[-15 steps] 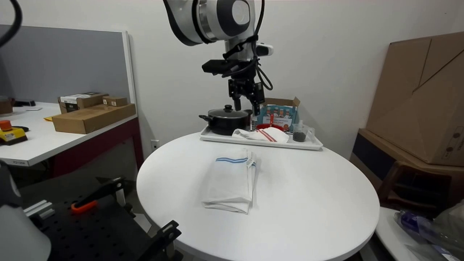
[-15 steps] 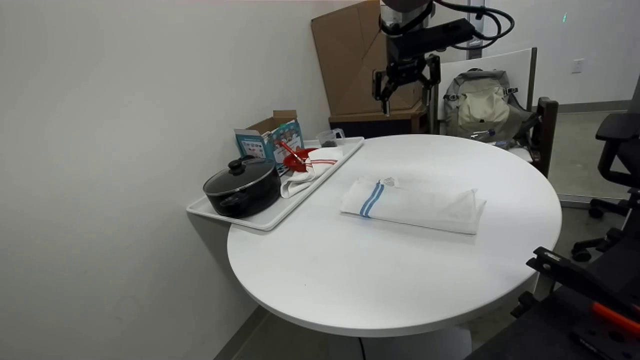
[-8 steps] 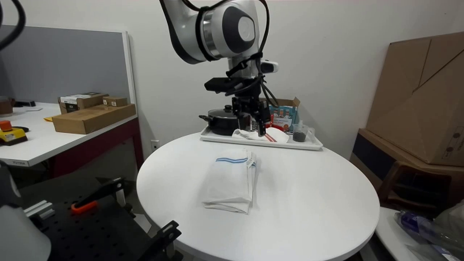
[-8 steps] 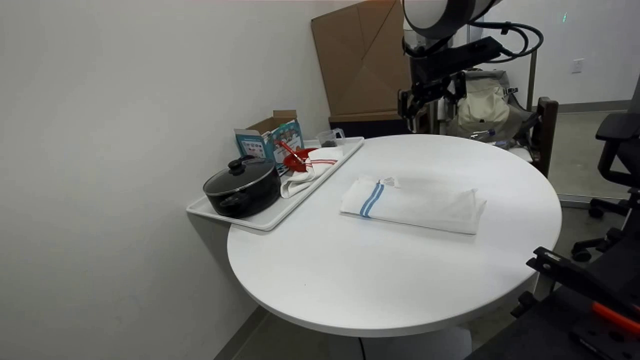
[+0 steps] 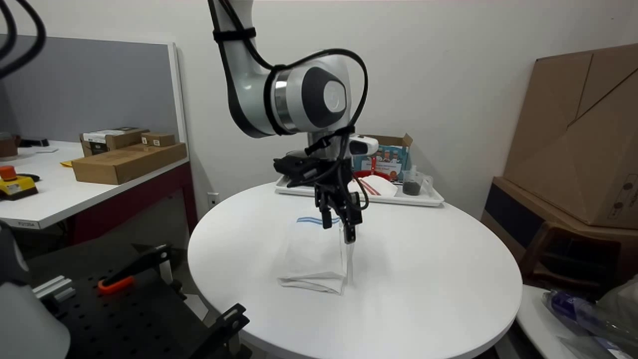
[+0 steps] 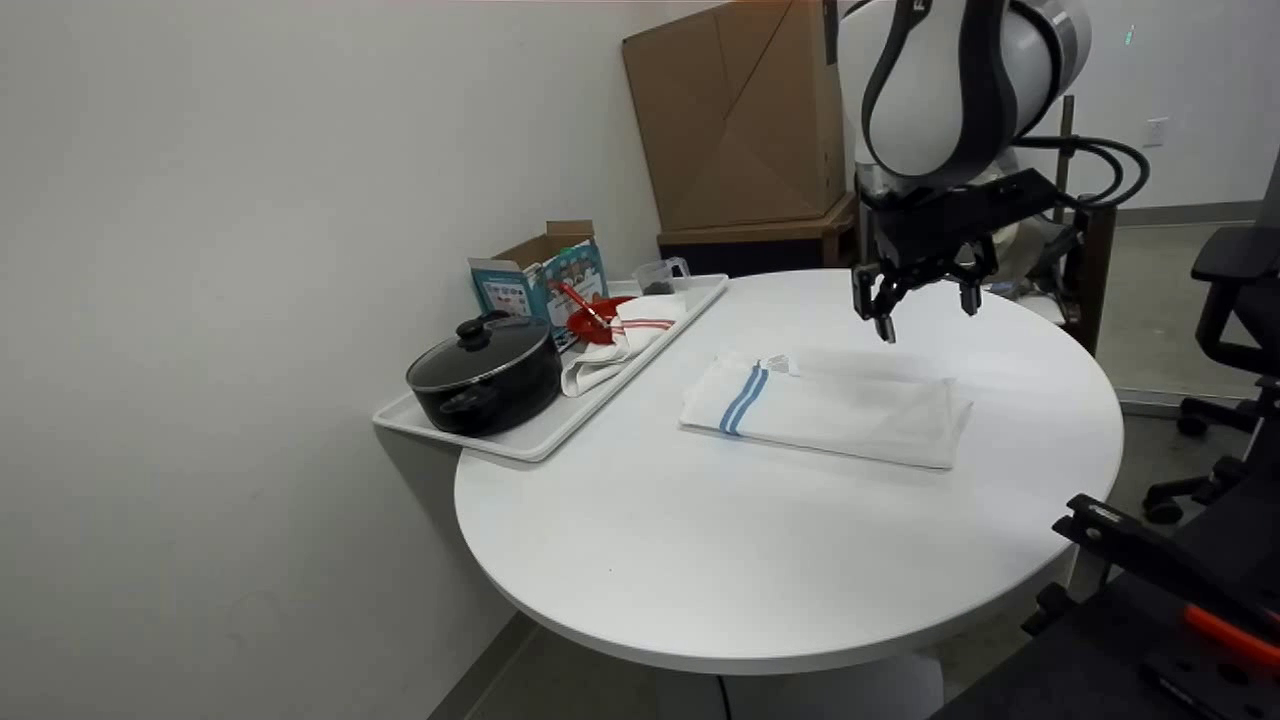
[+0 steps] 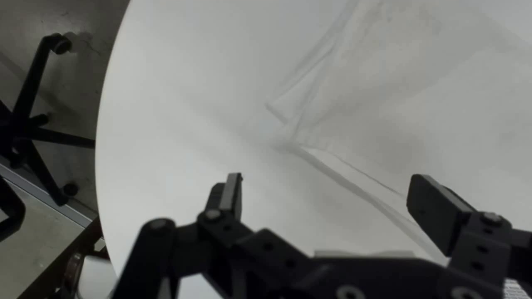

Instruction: Fold the towel

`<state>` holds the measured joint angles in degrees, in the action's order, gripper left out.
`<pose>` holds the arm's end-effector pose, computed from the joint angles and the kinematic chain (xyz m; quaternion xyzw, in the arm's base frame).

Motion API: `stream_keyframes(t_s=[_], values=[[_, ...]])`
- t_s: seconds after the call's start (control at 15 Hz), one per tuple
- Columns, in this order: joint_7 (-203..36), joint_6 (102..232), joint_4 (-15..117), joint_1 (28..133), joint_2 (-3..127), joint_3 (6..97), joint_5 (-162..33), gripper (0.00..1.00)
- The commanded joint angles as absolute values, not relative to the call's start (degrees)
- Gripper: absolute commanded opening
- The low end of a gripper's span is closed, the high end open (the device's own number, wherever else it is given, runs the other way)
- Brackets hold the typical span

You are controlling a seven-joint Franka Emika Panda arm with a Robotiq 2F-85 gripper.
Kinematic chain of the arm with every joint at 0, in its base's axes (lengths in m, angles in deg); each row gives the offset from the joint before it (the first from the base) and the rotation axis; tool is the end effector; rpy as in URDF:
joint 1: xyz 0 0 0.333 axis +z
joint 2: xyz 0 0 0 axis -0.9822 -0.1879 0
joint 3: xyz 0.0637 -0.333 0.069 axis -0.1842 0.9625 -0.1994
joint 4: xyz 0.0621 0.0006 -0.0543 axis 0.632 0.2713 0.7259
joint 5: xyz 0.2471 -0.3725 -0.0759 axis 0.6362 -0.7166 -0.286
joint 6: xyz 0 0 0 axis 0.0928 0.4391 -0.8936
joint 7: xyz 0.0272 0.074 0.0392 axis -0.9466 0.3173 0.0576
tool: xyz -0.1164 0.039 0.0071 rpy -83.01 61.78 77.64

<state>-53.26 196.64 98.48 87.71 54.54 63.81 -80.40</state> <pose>0.5052 -0.0649 0.0946 0.9742 -0.2021 0.0283 0.0963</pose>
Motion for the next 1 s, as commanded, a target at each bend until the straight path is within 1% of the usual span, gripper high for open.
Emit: stream_keyframes(t_s=[0.0, 0.13, 0.27, 0.47, 0.6, 0.93], values=[[-52.1, 199.2, 98.6, 90.3, 51.1, 66.7, -77.5, 1.0], [-53.5, 198.9, 98.5, 89.7, 50.1, 66.7, -75.2, 1.0], [-58.0, 198.6, 99.3, 87.3, 50.6, 64.7, -73.1, 1.0], [-69.4, 199.6, 101.0, 81.0, 54.6, 58.2, -68.3, 1.0], [-75.3, 201.0, 101.8, 79.6, 57.4, 56.6, -68.2, 1.0], [-91.8, 204.6, 104.1, 68.6, 63.4, 44.9, -61.4, 1.0]])
